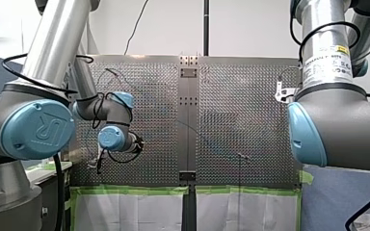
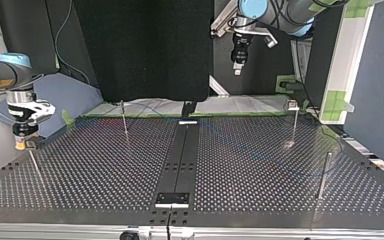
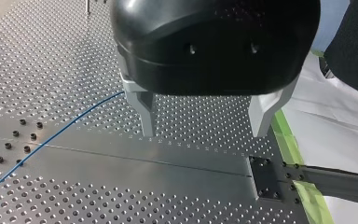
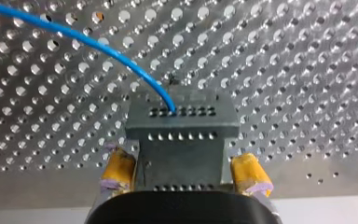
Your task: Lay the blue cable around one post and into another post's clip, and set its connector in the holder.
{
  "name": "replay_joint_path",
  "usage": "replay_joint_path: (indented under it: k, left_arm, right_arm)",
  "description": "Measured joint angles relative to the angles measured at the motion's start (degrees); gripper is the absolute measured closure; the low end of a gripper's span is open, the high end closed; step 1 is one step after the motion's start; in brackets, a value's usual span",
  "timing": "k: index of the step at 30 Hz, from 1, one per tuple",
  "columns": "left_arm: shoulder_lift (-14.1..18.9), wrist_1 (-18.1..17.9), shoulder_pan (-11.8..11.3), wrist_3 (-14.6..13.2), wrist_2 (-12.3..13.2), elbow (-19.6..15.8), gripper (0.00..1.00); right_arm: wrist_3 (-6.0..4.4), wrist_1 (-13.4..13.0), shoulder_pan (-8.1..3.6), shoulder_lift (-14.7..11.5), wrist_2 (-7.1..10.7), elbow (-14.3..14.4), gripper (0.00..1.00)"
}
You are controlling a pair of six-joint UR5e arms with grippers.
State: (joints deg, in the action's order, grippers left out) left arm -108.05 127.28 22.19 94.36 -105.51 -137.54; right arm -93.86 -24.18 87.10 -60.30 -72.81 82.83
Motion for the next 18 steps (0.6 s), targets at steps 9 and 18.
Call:
replay_joint_path:
  k: [9, 18]
  left_arm:
    - [0.0, 0.0, -0.2, 0.0, 0.0, 0.0, 0.02]
    - [0.0, 0.0, -0.3, 0.0, 0.1, 0.0, 0.02]
  right_arm:
    - [-1.06, 0.8, -0.33, 0.0, -4.2, 0.0, 0.0]
    - [-1.35, 2.6, -0.51, -0.7, -9.66, 1.7, 0.0]
